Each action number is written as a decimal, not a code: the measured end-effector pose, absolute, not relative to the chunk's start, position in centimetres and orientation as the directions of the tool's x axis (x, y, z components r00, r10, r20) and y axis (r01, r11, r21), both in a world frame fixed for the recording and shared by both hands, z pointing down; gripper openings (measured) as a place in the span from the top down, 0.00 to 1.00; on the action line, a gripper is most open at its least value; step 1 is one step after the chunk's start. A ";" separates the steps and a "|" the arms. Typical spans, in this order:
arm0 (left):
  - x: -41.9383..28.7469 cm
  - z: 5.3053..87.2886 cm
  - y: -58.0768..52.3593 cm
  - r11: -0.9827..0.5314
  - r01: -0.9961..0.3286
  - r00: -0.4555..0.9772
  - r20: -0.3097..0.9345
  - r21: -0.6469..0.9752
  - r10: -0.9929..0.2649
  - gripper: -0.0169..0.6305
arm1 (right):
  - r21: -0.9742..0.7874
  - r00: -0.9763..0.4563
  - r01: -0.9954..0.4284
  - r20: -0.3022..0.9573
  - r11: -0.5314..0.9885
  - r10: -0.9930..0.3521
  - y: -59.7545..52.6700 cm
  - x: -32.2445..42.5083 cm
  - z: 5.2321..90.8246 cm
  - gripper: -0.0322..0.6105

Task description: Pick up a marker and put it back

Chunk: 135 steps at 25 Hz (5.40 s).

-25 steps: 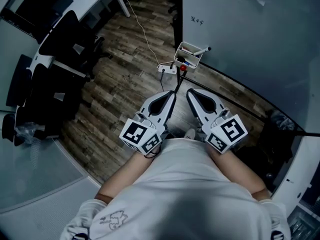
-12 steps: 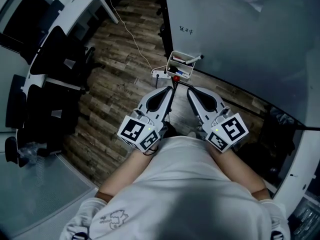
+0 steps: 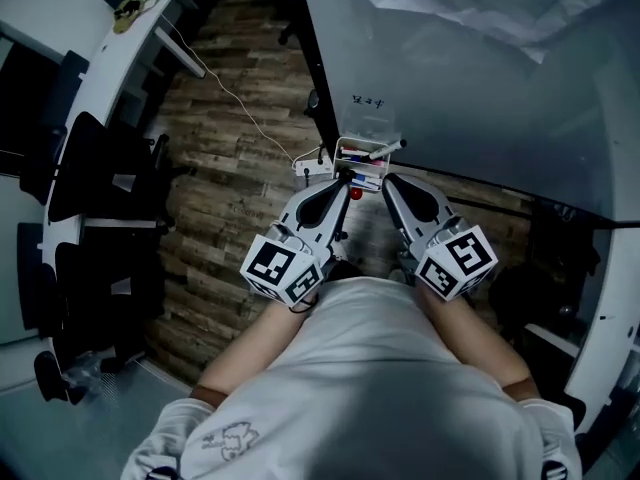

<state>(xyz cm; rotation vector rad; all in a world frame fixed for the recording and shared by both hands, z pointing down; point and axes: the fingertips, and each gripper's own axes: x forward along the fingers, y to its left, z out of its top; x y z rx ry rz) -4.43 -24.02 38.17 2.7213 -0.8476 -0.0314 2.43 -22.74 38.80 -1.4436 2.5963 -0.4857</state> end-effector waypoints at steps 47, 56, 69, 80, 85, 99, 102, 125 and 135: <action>1.0 47.8 -31.2 -0.962 -0.180 0.946 0.305 0.207 -0.111 0.97 | -0.607 -0.071 -0.791 0.215 -0.076 -0.974 -31.8 8.9 52.7 0.81; 0.2 47.4 -31.1 -0.960 -0.194 0.944 0.305 0.202 -0.126 0.97 | -0.563 -0.030 -0.817 0.258 -0.125 -0.966 -31.4 9.3 53.1 0.83; -0.6 42.4 -31.1 -0.919 -0.298 0.951 0.157 0.258 -0.264 0.97 | -0.371 -0.078 -0.929 0.165 0.011 -0.983 -30.0 9.4 44.8 0.83; -2.8 35.8 -31.9 -0.884 -0.423 0.901 -0.007 0.201 -0.433 0.97 | -0.100 -0.286 -0.954 0.000 0.284 -0.958 -27.8 4.6 34.2 0.83; -2.9 35.6 -29.2 -0.821 -0.542 0.833 -0.016 0.182 -0.553 0.97 | -0.018 -0.441 -0.897 -0.023 0.441 -0.897 -24.9 3.2 32.5 0.83; -2.1 35.5 -14.9 -0.689 -0.707 0.694 -0.033 0.160 -0.720 0.97 | -0.068 -0.596 -0.800 -0.035 0.597 -0.802 -12.9 5.6 33.5 0.83; -1.2 35.8 -12.6 -0.702 -0.693 0.708 -0.024 0.163 -0.705 0.97 | -0.076 -0.601 -0.795 -0.032 0.601 -0.799 -10.6 5.9 34.0 0.83; 0.6 38.3 -9.2 -0.735 -0.652 0.753 0.049 0.185 -0.656 0.97 | -0.124 -0.594 -0.798 0.000 0.589 -0.805 -8.0 7.1 36.0 0.83; -1.5 39.3 -13.9 -0.725 -0.660 0.749 0.091 0.199 -0.657 0.97 | -0.169 -0.573 -0.808 0.006 0.564 -0.820 -13.7 6.3 37.0 0.83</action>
